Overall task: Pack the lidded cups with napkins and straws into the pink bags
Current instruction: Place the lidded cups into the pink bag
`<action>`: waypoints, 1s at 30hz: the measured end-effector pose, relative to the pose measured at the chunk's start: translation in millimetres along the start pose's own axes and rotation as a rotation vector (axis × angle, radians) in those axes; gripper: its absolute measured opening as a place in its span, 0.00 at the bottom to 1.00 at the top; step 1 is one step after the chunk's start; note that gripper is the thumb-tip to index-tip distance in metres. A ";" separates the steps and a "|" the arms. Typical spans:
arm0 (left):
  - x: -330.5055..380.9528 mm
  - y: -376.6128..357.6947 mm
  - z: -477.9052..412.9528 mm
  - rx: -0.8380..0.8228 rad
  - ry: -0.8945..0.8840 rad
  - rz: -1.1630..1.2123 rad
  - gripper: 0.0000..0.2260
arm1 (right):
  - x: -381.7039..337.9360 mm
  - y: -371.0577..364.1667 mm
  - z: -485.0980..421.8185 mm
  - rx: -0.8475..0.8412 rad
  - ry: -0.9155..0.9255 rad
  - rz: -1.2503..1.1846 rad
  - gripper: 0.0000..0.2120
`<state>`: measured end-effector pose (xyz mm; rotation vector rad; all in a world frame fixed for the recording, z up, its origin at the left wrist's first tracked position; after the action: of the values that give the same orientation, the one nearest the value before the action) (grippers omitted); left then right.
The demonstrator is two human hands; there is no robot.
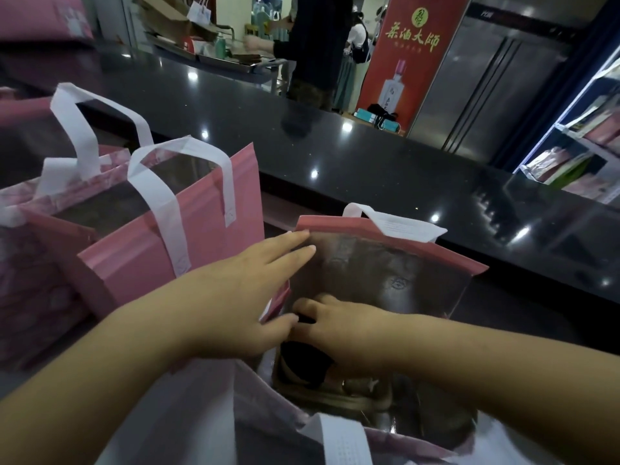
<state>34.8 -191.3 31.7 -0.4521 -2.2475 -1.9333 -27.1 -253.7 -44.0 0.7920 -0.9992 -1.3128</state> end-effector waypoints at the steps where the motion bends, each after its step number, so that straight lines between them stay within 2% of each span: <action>1: 0.0 1.0 -0.5 0.016 0.002 0.009 0.35 | -3.1 -3.3 -1.4 -0.006 0.008 0.002 0.39; 5: 3.3 10.6 0.4 0.141 -0.002 -0.005 0.32 | 1.1 2.9 5.2 0.009 -0.019 -0.064 0.37; 8: 13.9 26.9 2.6 0.241 -0.017 -0.058 0.26 | 9.9 27.1 23.8 0.066 -0.049 -0.143 0.30; 11: 32.7 44.4 -0.8 0.300 -0.108 -0.130 0.18 | 21.6 63.3 55.1 0.216 -0.105 -0.170 0.22; 18: 83.8 69.9 -25.3 0.280 -0.256 -0.128 0.16 | 61.9 117.4 177.2 0.671 -0.264 -0.392 0.15; 21: 115.1 70.5 -45.3 0.263 -0.295 -0.164 0.13 | 79.7 102.7 224.3 0.755 -0.368 -0.432 0.14; 24: 141.7 60.0 -71.0 0.229 -0.346 -0.163 0.11 | 106.2 65.6 256.8 0.710 -0.555 -0.450 0.15; 27: 164.5 39.4 -98.1 0.063 -0.415 -0.244 0.16 | 136.3 11.4 270.3 0.500 -0.788 -0.385 0.18; 30: 179.5 24.9 -114.9 -0.009 -0.481 -0.281 0.15 | 162.0 -46.7 270.4 0.257 -0.943 -0.376 0.21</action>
<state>-136.8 -277.2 127.7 -0.7007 -2.7246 -2.1526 -297.2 -399.7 41.2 0.5437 -1.8488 -1.9776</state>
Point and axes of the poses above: each hand's wrist, its own z-axis away from the middle knuckle, its own y-axis out of the back of the hand, x = y × z, the point moved 8 cm from there along -z, towards the middle knuckle, and after that the axes turned 9 degrees about -y, right-handed, at the moved point
